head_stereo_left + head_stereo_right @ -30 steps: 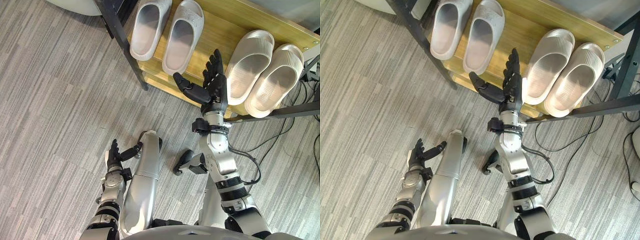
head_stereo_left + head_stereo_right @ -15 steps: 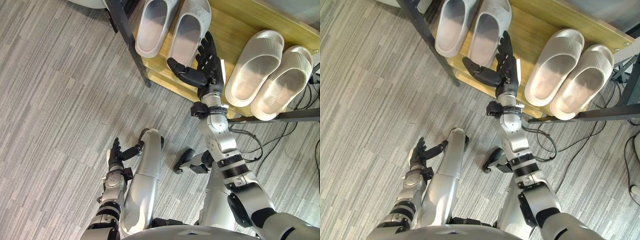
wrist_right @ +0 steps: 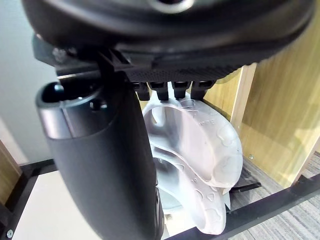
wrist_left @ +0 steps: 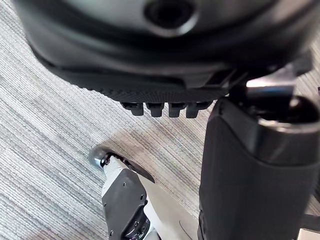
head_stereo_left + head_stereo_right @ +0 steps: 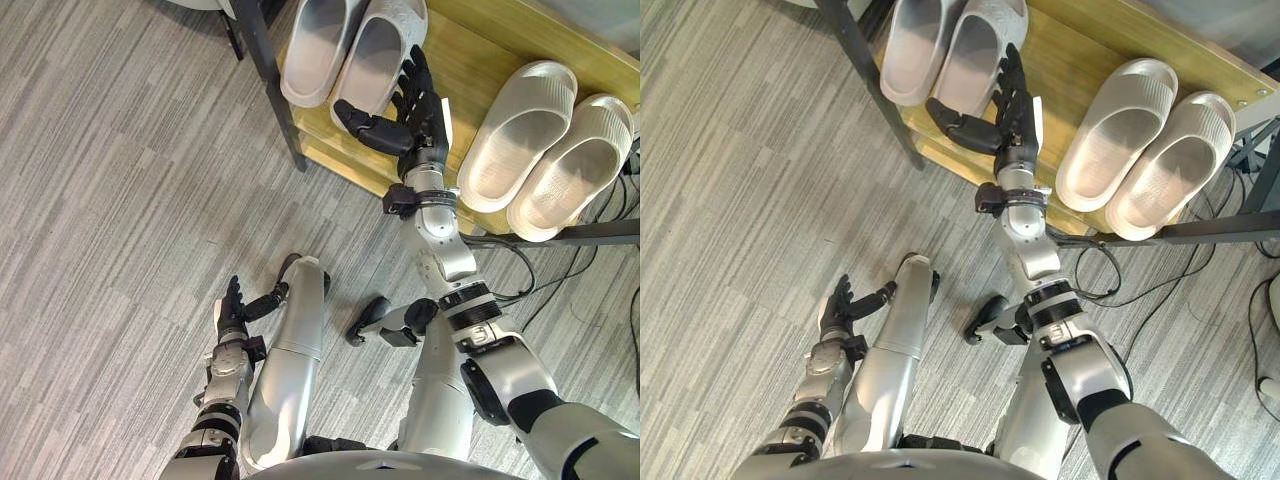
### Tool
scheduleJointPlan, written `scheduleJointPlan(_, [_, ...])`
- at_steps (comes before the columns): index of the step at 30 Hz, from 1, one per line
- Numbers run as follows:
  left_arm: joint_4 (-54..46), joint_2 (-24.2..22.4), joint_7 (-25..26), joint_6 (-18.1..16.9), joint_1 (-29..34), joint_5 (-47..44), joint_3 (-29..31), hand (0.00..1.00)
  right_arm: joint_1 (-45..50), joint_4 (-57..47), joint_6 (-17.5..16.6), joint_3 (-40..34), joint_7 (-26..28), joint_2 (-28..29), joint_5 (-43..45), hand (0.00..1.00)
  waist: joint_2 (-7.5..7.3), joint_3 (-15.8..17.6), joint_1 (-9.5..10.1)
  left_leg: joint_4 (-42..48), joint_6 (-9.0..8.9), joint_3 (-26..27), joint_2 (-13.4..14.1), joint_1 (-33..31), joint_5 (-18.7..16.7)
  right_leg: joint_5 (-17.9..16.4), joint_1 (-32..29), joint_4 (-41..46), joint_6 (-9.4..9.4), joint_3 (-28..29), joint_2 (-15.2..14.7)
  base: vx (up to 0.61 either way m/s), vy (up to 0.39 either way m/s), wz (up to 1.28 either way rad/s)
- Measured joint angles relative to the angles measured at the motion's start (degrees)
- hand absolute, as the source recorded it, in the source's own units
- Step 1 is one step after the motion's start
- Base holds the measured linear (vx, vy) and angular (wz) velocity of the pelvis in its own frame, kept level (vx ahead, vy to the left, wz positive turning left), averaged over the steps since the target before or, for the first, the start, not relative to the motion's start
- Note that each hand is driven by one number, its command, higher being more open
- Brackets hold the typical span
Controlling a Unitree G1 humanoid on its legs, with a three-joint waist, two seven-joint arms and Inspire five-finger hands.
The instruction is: Organize the slippers on the shoe rack
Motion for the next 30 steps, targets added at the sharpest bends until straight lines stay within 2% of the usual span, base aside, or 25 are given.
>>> scheduleJointPlan(7, [0.16, 0.05, -0.23, 0.51, 0.01, 0.05, 0.11, 1.0, 1.76, -1.26, 0.26, 0.22, 0.09, 0.16, -0.54, 1.0, -0.08, 0.05, -0.09, -0.97, -0.2, 0.09, 1.11, 1.3, 0.23, 0.54, 1.05, -1.44, -0.26, -0.01, 1.04, 0.04, 0.018, -0.05])
scheduleJointPlan(12, [1.31, 0.96, -0.42, 2.61, 0.65, 0.34, 0.2, 1.0, 14.28, -8.19, 0.92, 1.51, 0.87, 1.89, -2.83, 1.0, -0.5, 0.27, -0.9, -4.71, 0.16, 0.97, 2.5, 7.49, 0.43, 1.63, 7.0, -5.8, 0.75, 0.03, 2.49, 0.08, 0.025, -0.1])
scheduleJointPlan(13, [1.3, 1.72, -0.42, 3.01, 2.01, 1.6, 0.3, 1.0, 19.53, -10.97, 1.21, 1.85, 1.36, 2.82, -3.02, 1.0, -0.77, 0.27, -1.63, -7.11, 0.59, 1.7, 3.25, 10.64, 0.73, 2.37, 9.68, -8.24, 1.19, 0.28, 3.24, 0.09, 0.023, -0.16])
scheduleJointPlan(15, [1.37, 2.16, -0.42, 3.31, 3.12, 2.2, 0.28, 1.0, 24.03, -13.71, 1.28, 2.25, 1.78, 3.25, -3.62, 1.0, -0.96, 0.16, -1.92, -9.19, 0.99, 2.5, 3.86, 13.24, 0.98, 3.21, 11.85, -10.44, 1.16, 0.46, 3.75, 0.07, 0.022, -0.16])
scheduleJointPlan(16, [1.47, 2.83, -0.41, 3.76, 4.66, 2.41, 0.27, 1.0, 29.48, -16.68, 1.42, 2.53, 2.55, 3.63, -4.73, 1.0, -1.29, -0.03, -3.0, -12.58, 1.49, 3.36, 4.02, 17.26, 1.72, 4.14, 15.4, -13.47, 1.62, 0.62, 3.96, 0.08, 0.021, -0.1])
scheduleJointPlan(17, [1.56, 3.07, -0.41, 3.79, 5.25, 2.45, 0.22, 1.0, 31.01, -17.43, 1.43, 2.63, 2.75, 3.83, -4.88, 1.0, -1.49, -0.24, -3.41, -13.82, 1.69, 3.7, 4.21, 18.72, 2.04, 4.57, 16.65, -14.7, 1.8, 0.71, 4.19, 0.07, 0.017, -0.14])
scheduleJointPlan(20, [2.99, 4.57, -0.43, 3.97, 7.37, 3.86, -0.4, 1.0, 37.55, -20.81, 1.45, 3.2, 4.07, 4.75, -7.39, 1.0, -2.81, -2.39, -4.39, -21.46, 2.76, 6.42, 5.72, 26.24, 3.92, 7.86, 22.49, -22.21, 2.46, 1.94, 5.96, 0.12, 0.04, -0.28])
scheduleJointPlan(23, [3.55, 5.52, -0.45, 4.21, 8.74, 4.7, -1.95, 1.0, 40.38, -22.28, 1.43, 3.76, 5.19, 4.64, -9.22, 1.0, -3.26, -4.66, -5.37, -25.74, 3.41, 7.58, 6.06, 29.8, 5.16, 9.66, 25.39, -26.54, 3.11, 2.26, 6.63, 0.1, 0.055, -0.14])
scheduleJointPlan(24, [4.89, 6.18, -0.53, 4.32, 9.42, 5.73, -3.57, 1.0, 43.15, -22.86, 1.38, 4.05, 6.52, 4.17, -11.76, 1.0, -3.33, -6.74, -6.16, -31.15, 4.05, 8.65, 6.06, 34.1, 7.08, 11.67, 28.95, -31.32, 3.99, 2.46, 7.08, 0.12, 0.08, -0.11])
scheduleJointPlan(26, [5.48, 6.8, -0.68, 4.33, 10.1, 6.51, -5.39, 1.0, 44.95, -22.88, 1.31, 4.33, 7.44, 3.72, -13.91, 1.0, -3.36, -8.36, -6.3, -35.48, 4.55, 9.65, 6.01, 37.23, 8.72, 13.25, 31.04, -34.84, 4.55, 2.95, 7.35, 0.1, 0.088, -0.14])
scheduleJointPlan(30, [7.68, 7.47, -1.91, 4.17, 10.25, 8.07, -9.67, 1.0, 48.12, -19.83, 1.11, 4.6, 10.22, 0.96, -17.14, 1.0, -1.85, -11.15, -7.4, -46.4, 5.55, 11.22, 5.92, 44.48, 13.45, 18.17, 36.65, -44.44, 5.55, 3.3, 8.4, 0.05, 0.104, -0.12])
